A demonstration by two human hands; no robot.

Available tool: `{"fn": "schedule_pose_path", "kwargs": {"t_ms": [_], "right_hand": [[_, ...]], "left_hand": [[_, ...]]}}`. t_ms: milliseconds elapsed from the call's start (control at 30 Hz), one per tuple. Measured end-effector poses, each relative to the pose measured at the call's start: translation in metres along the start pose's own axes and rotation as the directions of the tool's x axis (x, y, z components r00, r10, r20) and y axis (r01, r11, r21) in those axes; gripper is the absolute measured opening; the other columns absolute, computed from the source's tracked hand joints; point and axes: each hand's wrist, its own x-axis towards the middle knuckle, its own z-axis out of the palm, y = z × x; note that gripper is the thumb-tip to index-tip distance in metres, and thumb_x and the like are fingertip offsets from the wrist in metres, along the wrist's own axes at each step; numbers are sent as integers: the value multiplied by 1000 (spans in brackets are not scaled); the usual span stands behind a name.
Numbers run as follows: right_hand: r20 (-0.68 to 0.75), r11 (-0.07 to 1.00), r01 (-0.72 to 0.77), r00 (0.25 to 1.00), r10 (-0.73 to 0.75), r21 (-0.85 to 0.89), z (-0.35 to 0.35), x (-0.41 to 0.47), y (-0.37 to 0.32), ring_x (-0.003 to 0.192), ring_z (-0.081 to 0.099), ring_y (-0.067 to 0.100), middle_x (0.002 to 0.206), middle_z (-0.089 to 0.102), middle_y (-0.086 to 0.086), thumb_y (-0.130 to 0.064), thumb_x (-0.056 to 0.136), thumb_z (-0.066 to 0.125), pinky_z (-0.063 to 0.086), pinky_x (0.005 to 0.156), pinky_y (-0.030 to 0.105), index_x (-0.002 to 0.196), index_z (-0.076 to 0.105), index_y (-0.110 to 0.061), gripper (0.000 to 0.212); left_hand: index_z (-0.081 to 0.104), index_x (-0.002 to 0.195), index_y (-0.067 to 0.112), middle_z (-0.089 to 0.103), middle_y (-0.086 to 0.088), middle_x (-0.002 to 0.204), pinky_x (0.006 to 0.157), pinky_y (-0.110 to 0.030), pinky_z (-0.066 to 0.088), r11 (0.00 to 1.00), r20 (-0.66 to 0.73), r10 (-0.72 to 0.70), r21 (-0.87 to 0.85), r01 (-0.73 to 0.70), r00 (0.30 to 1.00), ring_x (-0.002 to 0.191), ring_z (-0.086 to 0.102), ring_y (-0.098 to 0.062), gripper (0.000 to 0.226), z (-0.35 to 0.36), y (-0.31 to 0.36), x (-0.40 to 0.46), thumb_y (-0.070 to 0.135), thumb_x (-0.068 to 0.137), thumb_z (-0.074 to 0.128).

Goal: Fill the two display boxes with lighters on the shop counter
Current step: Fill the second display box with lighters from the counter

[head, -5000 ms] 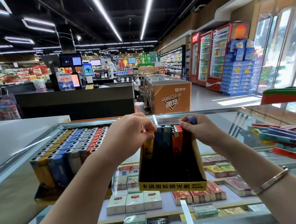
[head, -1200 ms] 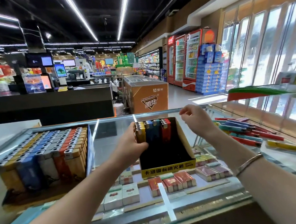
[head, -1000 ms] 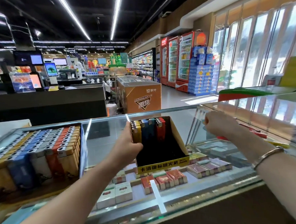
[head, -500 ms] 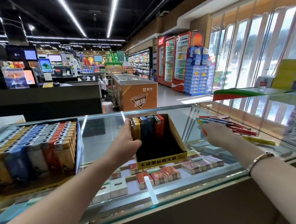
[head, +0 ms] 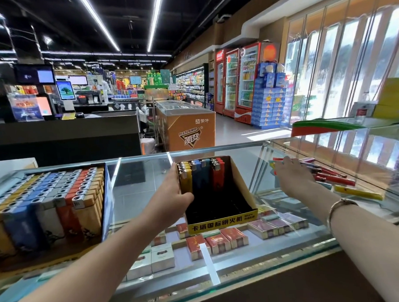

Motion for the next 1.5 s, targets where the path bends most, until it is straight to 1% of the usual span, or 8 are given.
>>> {"fn": "schedule_pose_path", "kwargs": {"t_ms": [433, 600, 733, 867, 1067, 1200, 1367, 1500], "right_hand": [[-100, 894, -175, 967, 235, 413, 1, 31, -11, 98, 57, 38, 110, 58, 22, -16, 97, 39, 37, 68, 38, 113, 40, -6, 20], [44, 918, -240, 970, 238, 316, 2, 41, -28, 112, 50, 37, 123, 52, 20, -25, 97, 43, 43, 79, 42, 125, 39, -6, 34], [136, 918, -236, 970, 202, 319, 0, 47, -35, 109, 52, 38, 123, 52, 21, -14, 94, 41, 43, 78, 42, 126, 35, -5, 34], [244, 859, -218, 963, 112, 463, -12, 48, -45, 89, 56, 29, 94, 57, 11, -20, 84, 57, 44, 72, 35, 107, 43, -5, 31], [330, 620, -242, 944, -28, 747, -26, 48, -87, 68, 47, 23, 80, 48, 15, -3, 72, 59, 36, 52, 24, 86, 48, -4, 18], [303, 227, -274, 947, -106, 935, -40, 36, -86, 72, 51, 24, 93, 54, 16, 8, 68, 60, 39, 52, 25, 110, 53, -15, 49], [144, -110, -162, 977, -157, 981, -67, 20, -77, 80, 58, 27, 94, 55, 11, 6, 67, 68, 47, 52, 28, 100, 56, -21, 44], [43, -343, -80, 992, -115, 936, -80, 14, -81, 68, 65, 25, 79, 63, 15, 3, 72, 67, 46, 43, 25, 88, 51, -20, 32]], "left_hand": [[33, 126, 36, 53, 3, 116, 95, -41, 48, 999, 38, 20, 26, -21, 999, 109, 53, -16, 64, -2, 2, 2, 14, 69, 54], [19, 132, 47, 44, 14, 117, 79, -19, 47, 999, 55, -3, 34, 1, 998, 102, 52, -8, 75, -4, -1, 4, 13, 75, 55], [5, 127, 66, 28, -3, 143, 91, -37, 50, 997, 53, -27, 76, 23, 998, 111, 51, -24, 93, -9, 2, 7, 11, 70, 53], [21, 123, 63, 34, -7, 135, 75, -30, 53, 995, 59, -25, 97, 20, 998, 99, 52, -19, 90, -16, 6, 9, 3, 63, 52], [32, 110, 47, 47, -5, 96, 49, -15, 44, 990, 21, -50, 130, 47, 998, 75, 55, -18, 70, -28, 5, 11, -4, 65, 51], [31, 111, 44, 44, -3, 97, 46, -11, 42, 988, 21, -60, 143, 56, 998, 79, 52, -18, 70, -33, 6, 10, -8, 68, 49], [28, 116, 45, 37, -3, 114, 67, -27, 53, 987, 46, -87, 137, 80, 995, 96, 51, -24, 71, -33, 11, 8, -1, 69, 54], [28, 128, 42, 27, 8, 133, 100, -39, 41, 962, 60, -11, 272, -6, 998, 119, 36, -18, 68, -36, 18, 5, 15, 75, 61]]}}
